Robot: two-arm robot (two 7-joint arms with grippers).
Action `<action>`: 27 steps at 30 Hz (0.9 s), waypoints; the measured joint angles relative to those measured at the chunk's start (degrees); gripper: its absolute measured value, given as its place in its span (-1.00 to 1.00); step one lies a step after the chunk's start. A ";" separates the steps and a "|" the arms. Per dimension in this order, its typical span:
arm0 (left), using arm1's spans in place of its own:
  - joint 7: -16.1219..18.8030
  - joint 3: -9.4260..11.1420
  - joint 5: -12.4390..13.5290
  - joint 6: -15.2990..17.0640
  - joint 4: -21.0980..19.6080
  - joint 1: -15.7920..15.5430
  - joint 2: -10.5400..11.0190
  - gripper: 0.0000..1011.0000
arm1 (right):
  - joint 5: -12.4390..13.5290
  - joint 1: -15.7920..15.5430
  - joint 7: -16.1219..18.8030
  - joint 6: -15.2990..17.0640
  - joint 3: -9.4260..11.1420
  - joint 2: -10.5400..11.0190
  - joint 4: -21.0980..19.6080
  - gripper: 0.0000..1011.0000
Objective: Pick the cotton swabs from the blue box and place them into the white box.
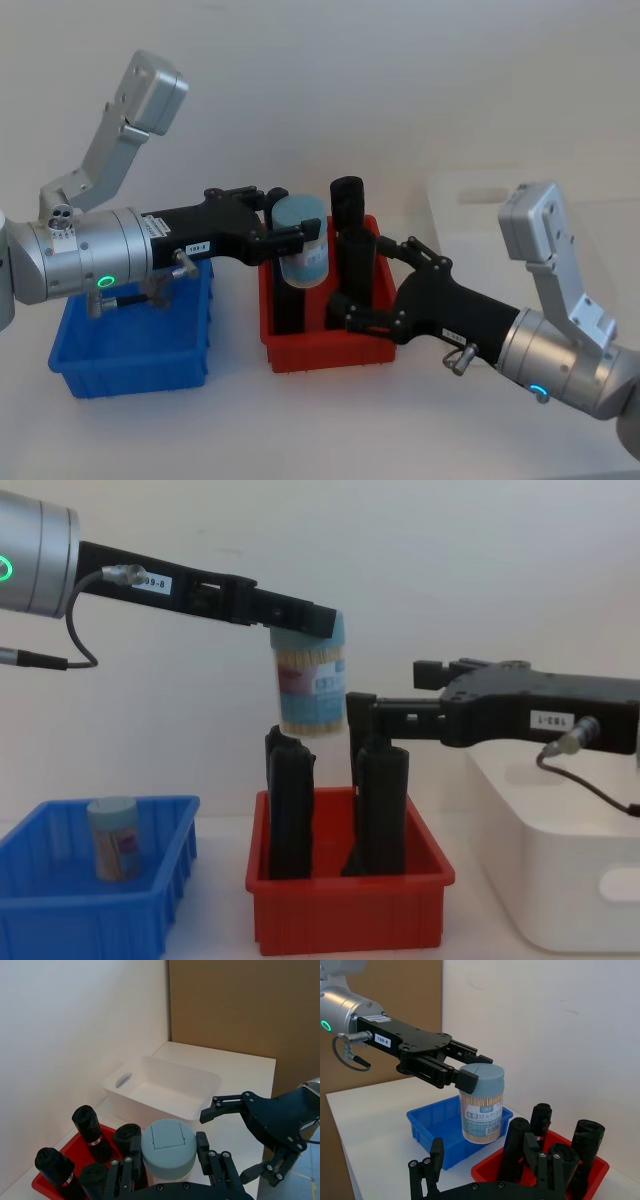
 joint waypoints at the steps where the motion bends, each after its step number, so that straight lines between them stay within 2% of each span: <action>1: 0.00 0.00 0.00 0.00 0.00 0.00 0.00 0.30 | -0.14 0.38 0.03 -0.04 -0.10 -0.20 0.57 0.98; 14: 0.00 0.00 0.00 0.00 0.00 0.00 0.00 0.30 | -0.65 3.96 1.44 -0.86 -0.90 -2.19 6.32 0.98; 27: 0.01 0.00 0.00 0.00 0.00 0.01 0.00 0.30 | 0.33 8.16 4.34 -1.97 -1.72 -4.48 12.43 0.98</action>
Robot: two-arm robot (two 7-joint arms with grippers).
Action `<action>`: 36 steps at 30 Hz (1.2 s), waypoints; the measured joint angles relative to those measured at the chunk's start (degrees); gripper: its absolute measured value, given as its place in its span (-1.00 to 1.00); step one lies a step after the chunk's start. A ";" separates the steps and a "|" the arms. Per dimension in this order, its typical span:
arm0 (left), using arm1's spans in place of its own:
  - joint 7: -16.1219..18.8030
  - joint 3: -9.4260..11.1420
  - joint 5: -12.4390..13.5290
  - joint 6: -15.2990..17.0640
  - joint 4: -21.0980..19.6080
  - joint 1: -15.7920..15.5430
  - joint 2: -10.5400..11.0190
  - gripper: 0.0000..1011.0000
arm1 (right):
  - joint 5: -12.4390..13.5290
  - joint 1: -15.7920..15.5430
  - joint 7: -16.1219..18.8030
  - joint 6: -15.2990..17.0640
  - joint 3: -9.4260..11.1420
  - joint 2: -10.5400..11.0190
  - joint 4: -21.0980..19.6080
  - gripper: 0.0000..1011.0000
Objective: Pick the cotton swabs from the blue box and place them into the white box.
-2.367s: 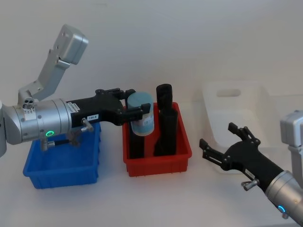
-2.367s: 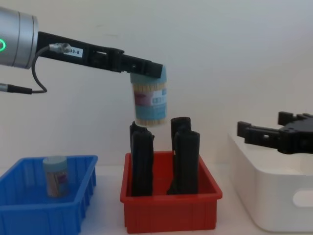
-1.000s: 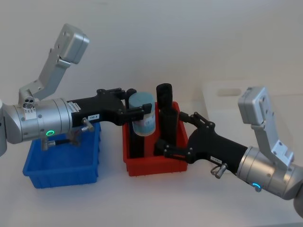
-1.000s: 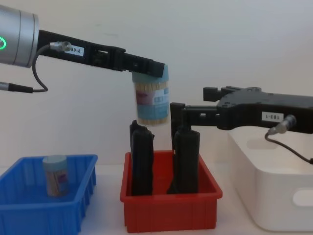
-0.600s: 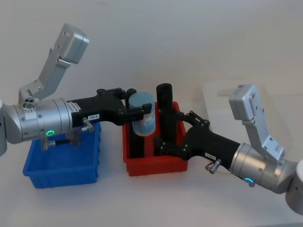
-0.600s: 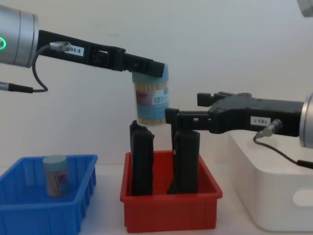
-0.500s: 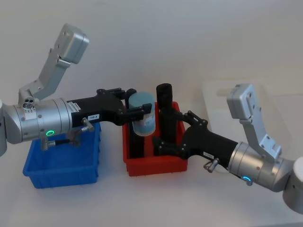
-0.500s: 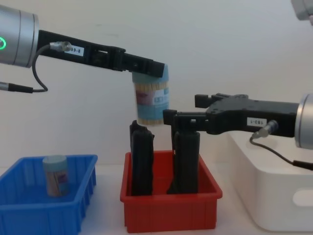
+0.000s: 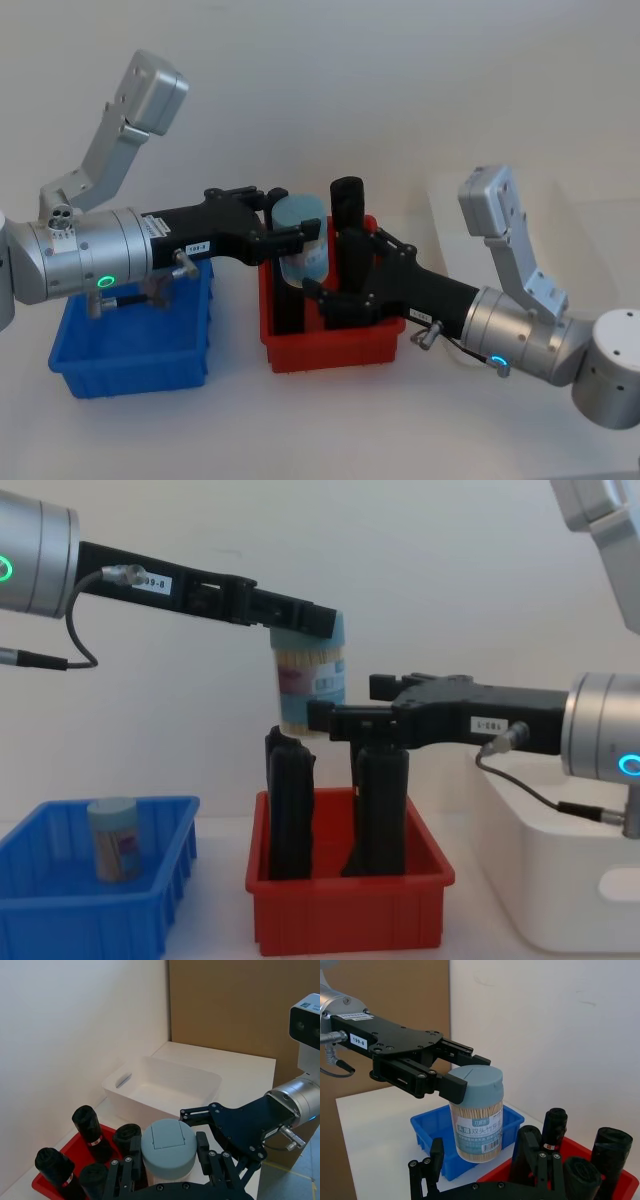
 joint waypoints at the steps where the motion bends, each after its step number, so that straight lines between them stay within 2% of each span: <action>1: 0.00 0.00 0.00 0.00 0.00 0.00 0.00 0.30 | 0.05 0.19 0.16 -0.04 -0.04 -0.10 0.25 0.98; 13: 0.00 0.00 0.00 0.00 0.00 0.00 0.00 0.30 | 0.19 2.73 1.47 -0.51 -0.75 -1.47 3.66 0.95; 18: 0.00 0.00 0.00 0.00 0.00 0.00 0.00 0.30 | 0.20 3.66 1.93 -0.56 -1.04 -1.98 4.93 0.71; 19: 0.00 0.00 0.00 0.00 0.00 0.00 0.00 0.30 | 0.24 3.92 2.06 -0.57 -1.15 -2.11 5.31 0.61; 24: 0.01 0.00 0.00 0.00 0.00 0.00 0.00 0.30 | 0.37 4.48 2.40 -0.59 -1.40 -2.41 6.10 0.41; 25: 0.03 -0.01 0.01 0.00 0.00 0.00 0.00 0.30 | 0.43 4.61 2.49 -0.59 -1.45 -2.47 6.27 0.27; 30: 0.07 -0.03 0.03 0.00 0.00 0.00 0.02 0.30 | 0.61 4.94 2.59 -0.59 -1.62 -2.59 6.69 0.25; 32: 0.04 -0.02 -0.01 -0.01 0.00 0.00 0.00 0.35 | 0.68 5.07 2.60 -0.59 -1.72 -2.64 6.80 0.25; 36: 0.01 0.00 -0.01 -0.01 0.00 0.00 0.00 0.59 | 0.84 5.18 2.59 -0.58 -1.83 -2.64 6.88 0.25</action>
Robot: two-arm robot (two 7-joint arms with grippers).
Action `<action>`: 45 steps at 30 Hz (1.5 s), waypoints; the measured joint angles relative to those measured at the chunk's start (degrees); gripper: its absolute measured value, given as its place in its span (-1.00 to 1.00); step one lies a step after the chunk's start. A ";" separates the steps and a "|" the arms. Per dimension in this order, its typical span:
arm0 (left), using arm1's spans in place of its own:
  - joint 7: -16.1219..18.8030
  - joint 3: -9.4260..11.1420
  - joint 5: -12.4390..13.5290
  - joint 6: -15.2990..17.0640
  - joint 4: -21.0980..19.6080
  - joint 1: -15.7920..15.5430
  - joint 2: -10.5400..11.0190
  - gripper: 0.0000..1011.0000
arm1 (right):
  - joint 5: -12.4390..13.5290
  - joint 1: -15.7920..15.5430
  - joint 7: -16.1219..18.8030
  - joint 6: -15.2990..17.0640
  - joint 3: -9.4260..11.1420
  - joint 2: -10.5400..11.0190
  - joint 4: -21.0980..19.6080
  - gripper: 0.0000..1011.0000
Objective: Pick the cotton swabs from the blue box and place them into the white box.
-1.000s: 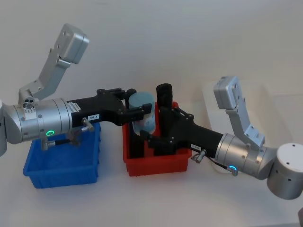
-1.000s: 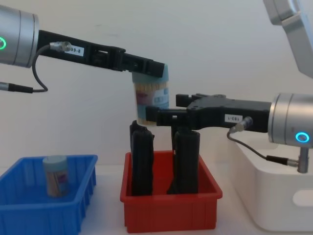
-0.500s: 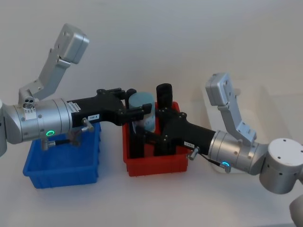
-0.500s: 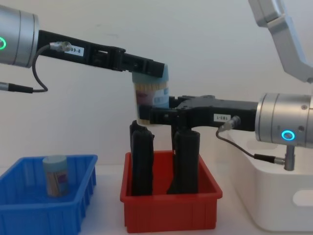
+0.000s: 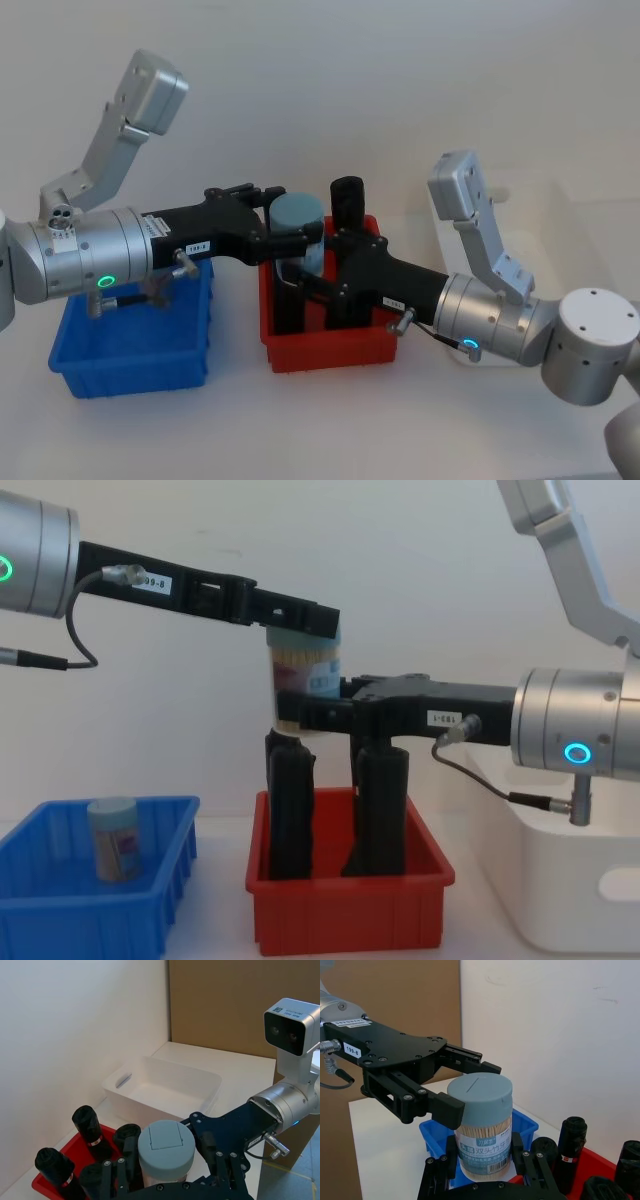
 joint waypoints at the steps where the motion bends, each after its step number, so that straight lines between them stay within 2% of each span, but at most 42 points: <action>1: 0.00 0.00 0.00 0.00 0.00 0.00 0.00 0.62 | 0.04 0.01 -0.02 0.01 -0.02 0.00 0.00 0.25; 2: 0.00 0.00 0.00 0.00 0.00 0.00 0.00 0.73 | 0.10 0.01 -0.04 0.02 -0.03 0.01 0.00 0.25; 8: -0.01 0.00 0.00 0.01 0.00 0.00 0.00 0.98 | 0.42 0.00 -0.34 0.14 -0.08 0.20 -0.11 0.25; 22: -0.01 0.00 0.01 0.01 0.00 0.00 0.00 0.99 | 2.00 -1.79 -3.58 0.48 0.72 2.00 -2.23 0.25; 34: -0.01 0.00 0.01 0.01 0.00 0.00 0.01 0.99 | 4.04 -5.08 -10.24 0.40 2.72 5.00 -5.47 0.25; 45: -0.01 0.00 0.01 0.01 0.00 0.00 0.00 0.99 | 5.66 -8.03 -18.38 0.00 4.73 7.56 -7.94 0.25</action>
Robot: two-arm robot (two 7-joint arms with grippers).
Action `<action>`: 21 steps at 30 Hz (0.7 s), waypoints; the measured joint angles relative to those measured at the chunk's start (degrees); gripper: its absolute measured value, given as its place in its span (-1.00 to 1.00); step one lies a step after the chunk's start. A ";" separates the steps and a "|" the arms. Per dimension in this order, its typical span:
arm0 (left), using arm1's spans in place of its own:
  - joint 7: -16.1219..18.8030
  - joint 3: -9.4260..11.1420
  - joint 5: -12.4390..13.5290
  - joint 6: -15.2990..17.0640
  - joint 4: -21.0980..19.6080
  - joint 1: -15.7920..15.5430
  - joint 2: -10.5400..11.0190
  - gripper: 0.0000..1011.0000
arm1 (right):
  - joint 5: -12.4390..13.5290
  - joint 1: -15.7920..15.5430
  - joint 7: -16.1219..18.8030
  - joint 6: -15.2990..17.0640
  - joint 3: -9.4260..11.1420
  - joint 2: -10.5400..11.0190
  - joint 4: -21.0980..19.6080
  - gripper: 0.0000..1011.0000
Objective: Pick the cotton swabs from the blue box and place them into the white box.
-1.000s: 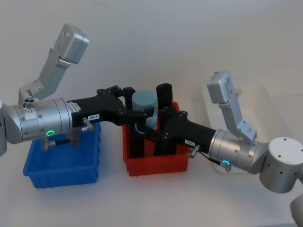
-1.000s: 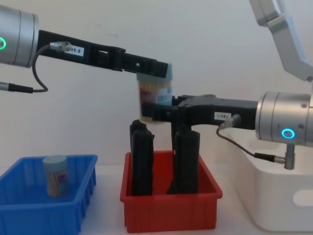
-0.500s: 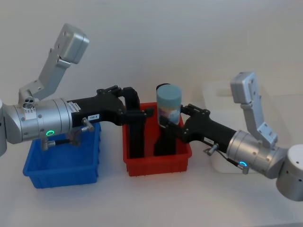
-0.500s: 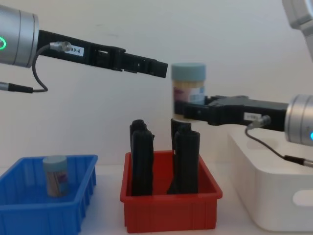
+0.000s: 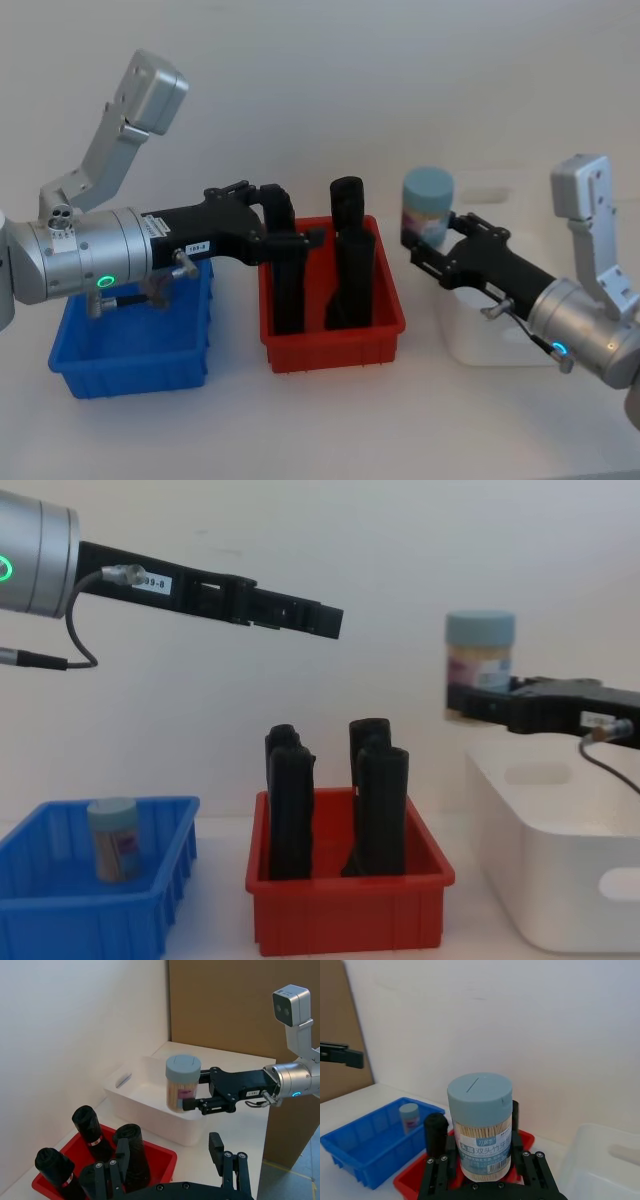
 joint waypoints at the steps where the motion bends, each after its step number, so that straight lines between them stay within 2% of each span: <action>1: 0.00 0.00 0.00 0.00 0.00 0.00 0.00 0.99 | 0.08 -0.22 -0.51 -0.02 0.18 0.18 -0.16 0.25; 11: 0.00 0.00 0.00 0.00 0.00 0.00 0.00 0.99 | 0.75 -2.03 -8.01 0.66 1.76 1.70 -1.26 0.25; 21: 0.00 0.00 0.00 0.00 0.00 0.00 0.00 0.99 | 1.37 -2.47 -15.17 5.03 3.15 2.42 -0.35 0.25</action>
